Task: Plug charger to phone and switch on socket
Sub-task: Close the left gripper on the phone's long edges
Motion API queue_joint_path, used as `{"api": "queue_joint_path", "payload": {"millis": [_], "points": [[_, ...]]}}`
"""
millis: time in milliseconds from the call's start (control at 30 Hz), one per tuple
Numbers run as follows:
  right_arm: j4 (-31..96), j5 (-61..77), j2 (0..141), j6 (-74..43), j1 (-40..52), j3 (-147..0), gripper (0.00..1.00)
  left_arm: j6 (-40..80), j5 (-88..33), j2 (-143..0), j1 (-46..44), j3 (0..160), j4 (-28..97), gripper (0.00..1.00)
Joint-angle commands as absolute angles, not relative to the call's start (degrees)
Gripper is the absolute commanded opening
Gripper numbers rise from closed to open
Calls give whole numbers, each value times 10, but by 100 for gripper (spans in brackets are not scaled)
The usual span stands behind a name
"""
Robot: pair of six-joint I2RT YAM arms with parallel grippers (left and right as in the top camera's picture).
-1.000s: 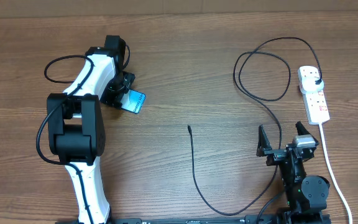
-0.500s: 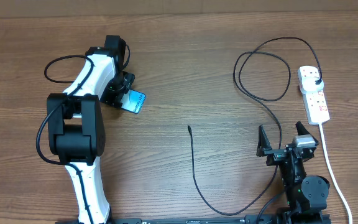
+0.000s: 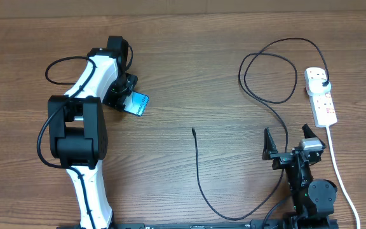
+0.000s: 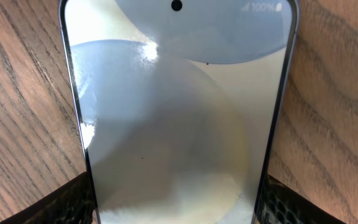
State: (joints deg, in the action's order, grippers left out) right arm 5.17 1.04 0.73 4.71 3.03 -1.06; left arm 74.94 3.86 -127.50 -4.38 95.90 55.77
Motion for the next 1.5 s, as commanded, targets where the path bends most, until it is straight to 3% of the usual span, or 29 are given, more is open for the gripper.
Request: {"api": "queue_joint_path", "payload": {"millis": [0, 567, 667, 1467], "points": [[48, 5, 2, 45, 29, -4, 100, 754, 31, -1291, -41, 940, 552, 47], [48, 5, 2, 45, 29, -4, 100, 755, 27, -1291, -41, 940, 538, 17], [48, 5, 2, 45, 29, -4, 100, 755, 27, -1291, -41, 940, 538, 4], [48, 5, 2, 45, 29, -4, 100, 744, 19, -1285, -40, 981, 560, 4]]}}
